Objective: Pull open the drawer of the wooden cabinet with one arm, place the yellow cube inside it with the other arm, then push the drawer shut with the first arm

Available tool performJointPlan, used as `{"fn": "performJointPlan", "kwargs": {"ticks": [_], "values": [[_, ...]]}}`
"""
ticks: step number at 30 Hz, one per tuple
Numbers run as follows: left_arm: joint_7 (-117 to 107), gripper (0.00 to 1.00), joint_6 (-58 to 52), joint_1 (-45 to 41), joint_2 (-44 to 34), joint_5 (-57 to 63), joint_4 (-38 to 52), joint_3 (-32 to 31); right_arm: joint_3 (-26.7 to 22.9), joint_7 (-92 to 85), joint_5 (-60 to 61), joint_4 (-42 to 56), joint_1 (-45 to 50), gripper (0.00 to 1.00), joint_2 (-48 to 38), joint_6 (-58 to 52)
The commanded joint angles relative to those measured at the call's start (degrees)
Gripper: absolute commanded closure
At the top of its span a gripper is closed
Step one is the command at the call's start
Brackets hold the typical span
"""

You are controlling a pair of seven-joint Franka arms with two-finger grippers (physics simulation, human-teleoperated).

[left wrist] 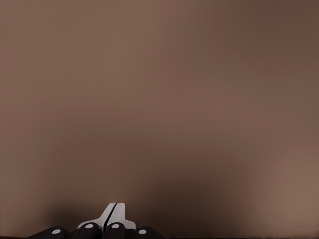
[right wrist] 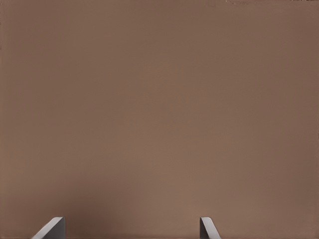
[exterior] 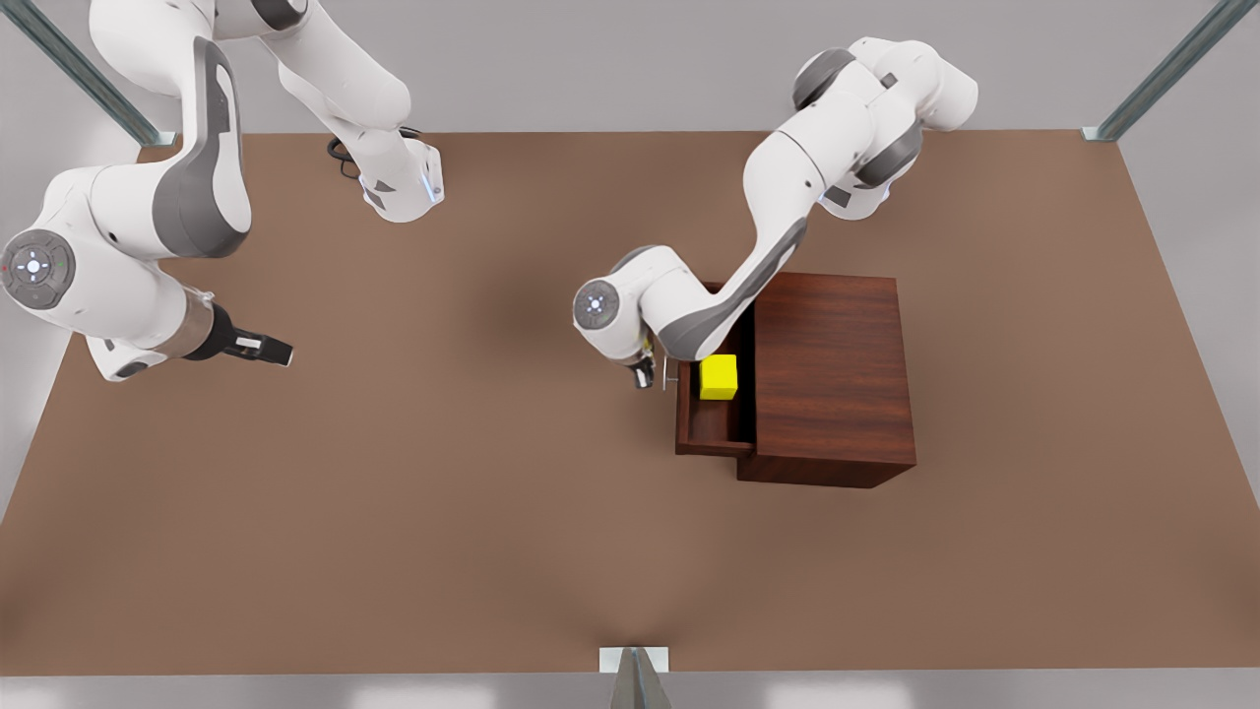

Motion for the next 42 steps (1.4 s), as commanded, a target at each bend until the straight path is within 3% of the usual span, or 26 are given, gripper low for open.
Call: {"fn": "performJointPlan", "kwargs": {"ticks": [1,7,8,9,10,12,17,33,42], "values": [[14.9,1.0,-0.7,0.2,-0.4,0.5,-0.8,-0.1,0.1,-6.6,0.2,0.0,0.1,0.0,0.0,0.2],[16.1,1.0,-0.9,1.5,-3.2,1.6,-5.1,-0.3,-0.5,-1.5,1.7,0.1,-2.0,0.0,-2.2,3.2],[16.1,1.0,-1.0,1.6,-3.5,1.6,-5.4,-0.4,-3.7,0.0,1.7,1.3,2.5,0.0,-1.9,3.1],[16.1,1.0,-1.0,2.0,-3.7,1.6,-5.7,-0.4,-24.5,-1.9,5.1,2.7,19.4,0.0,-2.2,3.1],[16.6,1.0,-1.2,2.1,-3.9,1.6,-5.7,-0.4,-28.9,-7.2,10.1,2.8,21.7,0.0,-3.1,3.2],[16.9,1.0,-1.6,3.6,-4.1,1.7,-5.7,-1.4,-32.6,-8.6,9.0,2.8,26.0,0.0,-3.1,3.3],[17.3,1.0,-1.6,5.1,-4.6,2.3,-6.6,-1.7,-32.7,-18.5,9.0,2.8,23.6,0.0,-4.3,0.2],[22.0,1.0,-2.6,9.9,-5.5,3.6,-7.5,-1.7,-31.8,-18.7,8.9,2.5,23.9,0.0,-5.2,-3.1],[22.0,1.0,-2.6,15.5,-5.4,5.0,-8.8,-5.5,-31.6,-18.6,8.9,2.3,24.2,0.0,-5.7,-3.4]]}}
